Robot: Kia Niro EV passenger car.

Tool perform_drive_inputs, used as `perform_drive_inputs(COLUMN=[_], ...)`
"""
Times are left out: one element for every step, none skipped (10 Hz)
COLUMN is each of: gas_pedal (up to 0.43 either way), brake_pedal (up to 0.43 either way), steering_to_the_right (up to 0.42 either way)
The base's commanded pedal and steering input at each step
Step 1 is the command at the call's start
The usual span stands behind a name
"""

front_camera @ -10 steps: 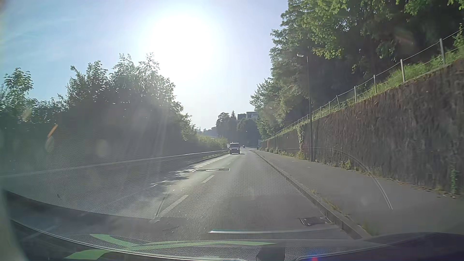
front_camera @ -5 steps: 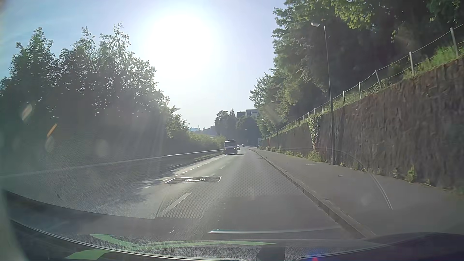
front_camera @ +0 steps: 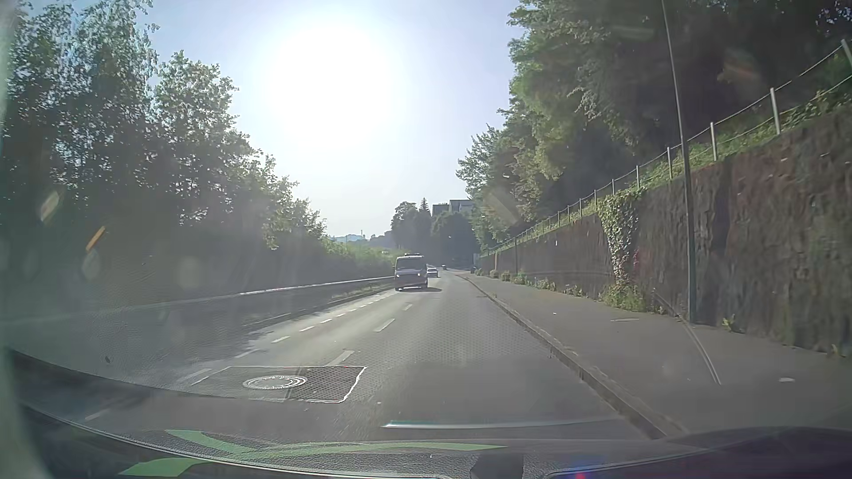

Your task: Follow the waypoints while adhering to traffic rules and regulations

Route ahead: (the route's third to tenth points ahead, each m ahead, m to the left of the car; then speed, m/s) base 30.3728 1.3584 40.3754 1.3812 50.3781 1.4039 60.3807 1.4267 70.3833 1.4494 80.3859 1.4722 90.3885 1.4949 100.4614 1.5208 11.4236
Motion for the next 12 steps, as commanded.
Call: perform_drive_inputs(gas_pedal=[0.02,0.02,0.02,0.02,0.02,0.02,0.02,0.02,0.02,0.02,0.02,0.02], brake_pedal=[0.0,0.0,0.0,0.0,0.0,0.0,0.0,0.0,0.0,0.0,0.0,0.0], steering_to_the_right=[0.001,0.001,0.001,0.001,0.001,0.001,0.001,0.001,0.0,-0.003,-0.004,-0.004])
